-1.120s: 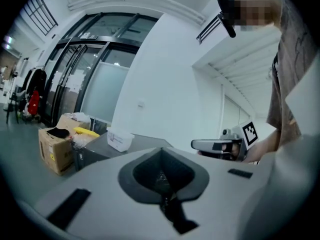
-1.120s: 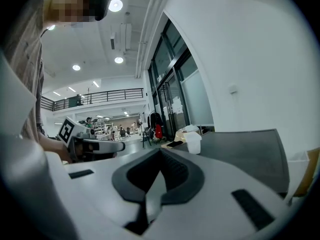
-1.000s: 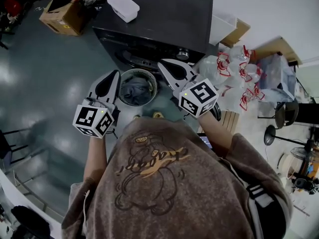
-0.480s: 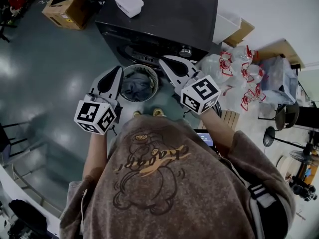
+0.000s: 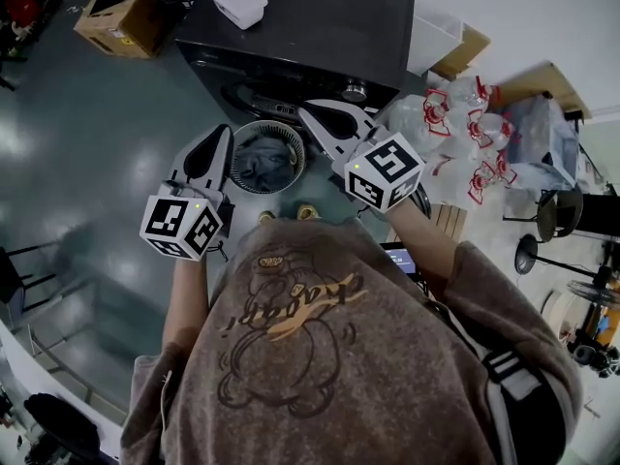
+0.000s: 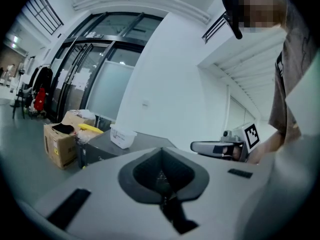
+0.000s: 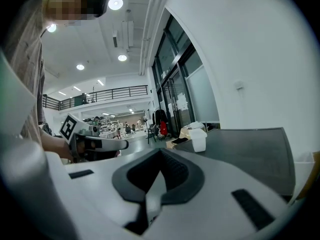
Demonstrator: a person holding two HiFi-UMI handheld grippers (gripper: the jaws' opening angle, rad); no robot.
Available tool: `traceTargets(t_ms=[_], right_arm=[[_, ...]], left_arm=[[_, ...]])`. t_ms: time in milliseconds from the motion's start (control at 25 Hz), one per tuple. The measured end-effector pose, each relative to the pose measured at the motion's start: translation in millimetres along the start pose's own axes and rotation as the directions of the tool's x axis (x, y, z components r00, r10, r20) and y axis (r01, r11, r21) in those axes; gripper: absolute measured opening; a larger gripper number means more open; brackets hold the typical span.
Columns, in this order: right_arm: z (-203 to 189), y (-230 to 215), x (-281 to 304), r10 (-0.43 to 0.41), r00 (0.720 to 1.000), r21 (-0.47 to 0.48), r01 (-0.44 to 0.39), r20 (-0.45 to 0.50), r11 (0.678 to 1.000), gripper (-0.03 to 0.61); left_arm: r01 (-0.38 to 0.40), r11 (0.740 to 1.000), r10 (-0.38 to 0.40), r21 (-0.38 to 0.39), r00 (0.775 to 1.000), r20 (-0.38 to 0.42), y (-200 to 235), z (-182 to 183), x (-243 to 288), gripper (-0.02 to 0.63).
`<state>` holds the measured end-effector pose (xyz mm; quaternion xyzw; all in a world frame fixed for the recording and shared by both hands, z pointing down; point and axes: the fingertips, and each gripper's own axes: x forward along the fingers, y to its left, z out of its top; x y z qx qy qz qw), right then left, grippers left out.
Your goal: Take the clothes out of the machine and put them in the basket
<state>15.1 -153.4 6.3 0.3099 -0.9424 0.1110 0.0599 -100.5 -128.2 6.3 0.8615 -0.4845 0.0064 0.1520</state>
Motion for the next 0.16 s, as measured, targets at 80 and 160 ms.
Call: traceTargets(t_ms=[80, 160], right_arm=[[-0.5, 1.7, 1.9, 0.016, 1.000, -0.007, -0.016, -0.007, 1.000, -0.005], [-1.2, 2.6, 3.2, 0.027, 1.000, -0.014, -0.027, -0.014, 1.000, -0.005]], left_arm=[[-0.008, 1.000, 0.008, -0.003, 1.000, 0.002, 1.1, -0.4, -0.1, 0.008], [-0.014, 1.000, 0.014, -0.007, 1.000, 0.006, 1.3, -0.9, -0.4, 0.008]])
